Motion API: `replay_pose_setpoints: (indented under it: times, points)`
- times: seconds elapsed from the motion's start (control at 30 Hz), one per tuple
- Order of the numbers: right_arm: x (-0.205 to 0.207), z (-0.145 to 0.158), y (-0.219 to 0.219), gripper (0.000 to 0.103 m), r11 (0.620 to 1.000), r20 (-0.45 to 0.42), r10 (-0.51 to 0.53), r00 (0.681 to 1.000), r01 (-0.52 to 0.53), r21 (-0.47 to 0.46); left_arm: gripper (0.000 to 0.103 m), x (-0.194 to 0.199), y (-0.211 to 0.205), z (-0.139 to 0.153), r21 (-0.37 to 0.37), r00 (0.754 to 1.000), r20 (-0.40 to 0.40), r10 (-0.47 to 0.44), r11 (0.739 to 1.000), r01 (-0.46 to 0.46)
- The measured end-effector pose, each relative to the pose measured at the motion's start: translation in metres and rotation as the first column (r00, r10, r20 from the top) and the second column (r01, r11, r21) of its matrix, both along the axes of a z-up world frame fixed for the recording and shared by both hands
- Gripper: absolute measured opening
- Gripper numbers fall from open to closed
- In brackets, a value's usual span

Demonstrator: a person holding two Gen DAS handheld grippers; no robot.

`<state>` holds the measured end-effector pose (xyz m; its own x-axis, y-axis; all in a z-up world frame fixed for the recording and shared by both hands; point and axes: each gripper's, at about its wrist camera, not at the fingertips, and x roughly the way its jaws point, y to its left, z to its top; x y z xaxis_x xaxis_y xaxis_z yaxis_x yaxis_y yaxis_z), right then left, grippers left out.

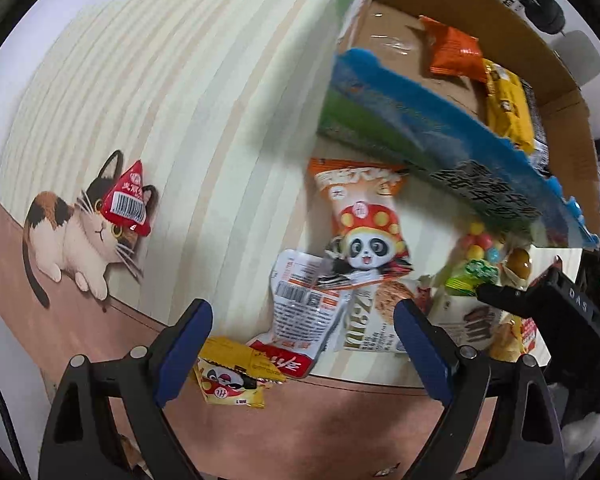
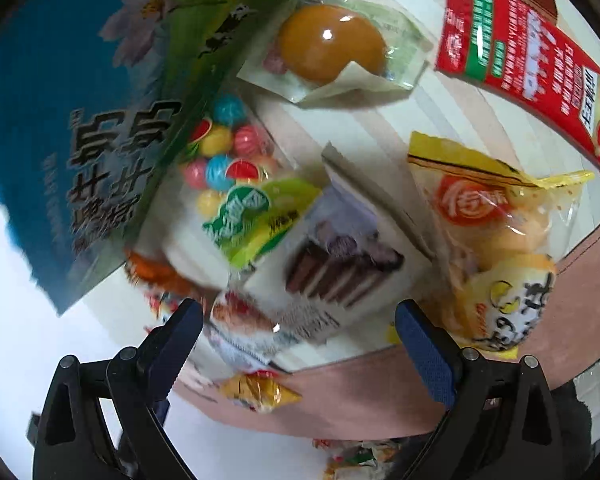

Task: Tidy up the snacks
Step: 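Grasp the panda-print bag with the left tool while the right tool grasps the Franzzi pack, then carry both packets into the box and open both tools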

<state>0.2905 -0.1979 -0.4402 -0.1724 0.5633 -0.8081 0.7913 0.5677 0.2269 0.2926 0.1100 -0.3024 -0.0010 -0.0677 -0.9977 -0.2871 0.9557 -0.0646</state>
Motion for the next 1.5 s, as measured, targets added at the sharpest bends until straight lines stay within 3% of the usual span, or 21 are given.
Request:
replay_pose_setpoints:
  times: [0.1, 0.17, 0.27, 0.37, 0.43, 0.5, 0.67, 0.8, 0.83, 0.87, 1.0, 1.1, 1.33, 1.43, 1.5]
  points:
    - [0.004, -0.007, 0.003, 0.097, 0.999, -0.049, -0.002, 0.999, 0.001, -0.035, 0.093, 0.002, 0.005, -0.007, 0.001, 1.000, -0.014, 0.013, 1.000, -0.013]
    - [0.006, -0.012, 0.004, 0.085, 0.998, -0.080, 0.005, 0.997, -0.010, -0.061, 0.093, 0.006, 0.007, -0.013, -0.006, 1.000, -0.021, 0.015, 1.000, -0.015]
    - [0.004, -0.020, 0.005, 0.080, 0.996, -0.109, 0.023, 0.994, -0.033, -0.086, 0.093, 0.013, 0.005, -0.021, -0.013, 0.999, -0.033, 0.006, 1.000, -0.007]
    - [0.008, -0.013, 0.010, 0.079, 0.973, -0.088, 0.163, 0.983, -0.175, -0.150, 0.093, 0.023, 0.000, -0.031, -0.031, 0.999, -0.049, -0.003, 1.000, 0.002]
    - [0.011, -0.007, 0.018, 0.075, 0.924, -0.073, 0.319, 0.945, -0.327, -0.198, 0.093, 0.030, -0.004, -0.038, -0.052, 0.998, -0.057, -0.009, 0.999, 0.006]
    - [0.007, -0.004, 0.026, 0.072, 0.847, -0.074, 0.477, 0.876, -0.480, -0.229, 0.093, 0.036, -0.007, -0.043, -0.068, 0.998, -0.060, -0.014, 0.998, 0.010]
    - [-0.005, -0.002, 0.030, 0.072, 0.736, -0.080, 0.638, 0.766, -0.637, -0.231, 0.093, 0.053, -0.017, -0.060, -0.114, 0.996, -0.089, -0.014, 0.993, 0.004]
    - [-0.010, 0.001, 0.034, 0.072, 0.725, -0.060, 0.653, 0.755, -0.646, -0.238, 0.092, 0.063, -0.025, -0.078, -0.119, 0.994, -0.110, -0.025, 0.993, 0.011]
    - [-0.011, 0.002, 0.034, 0.072, 0.729, -0.056, 0.647, 0.761, -0.638, -0.249, 0.075, 0.066, -0.028, -0.079, -0.117, 0.994, -0.110, -0.027, 0.993, 0.014]
    - [-0.012, 0.003, 0.035, 0.072, 0.728, -0.053, 0.645, 0.762, -0.635, -0.260, 0.053, 0.071, -0.031, -0.079, -0.113, 0.993, -0.114, -0.031, 0.993, 0.018]
    - [-0.006, 0.012, 0.036, 0.070, 0.704, -0.047, 0.665, 0.746, -0.646, -0.294, 0.051, 0.065, -0.035, -0.079, -0.075, 0.994, -0.098, -0.057, 0.996, 0.050]
    - [-0.016, 0.020, 0.047, 0.070, 0.665, -0.043, 0.709, 0.704, -0.687, -0.293, 0.051, 0.047, -0.037, -0.075, -0.022, 0.992, -0.089, -0.091, 0.996, 0.090]
    - [-0.046, 0.032, 0.053, 0.070, 0.521, -0.048, 0.832, 0.553, -0.807, -0.278, 0.051, -0.011, -0.044, -0.079, 0.048, 0.978, -0.134, -0.157, 0.985, 0.165]
    - [-0.056, 0.036, 0.050, 0.071, 0.506, -0.045, 0.844, 0.535, -0.820, -0.267, 0.051, -0.029, -0.049, -0.084, 0.067, 0.971, -0.150, -0.186, 0.978, 0.198]
    - [-0.058, 0.035, 0.051, 0.071, 0.541, -0.033, 0.823, 0.566, -0.802, -0.254, 0.052, -0.035, -0.051, -0.088, 0.076, 0.969, -0.155, -0.194, 0.975, 0.208]
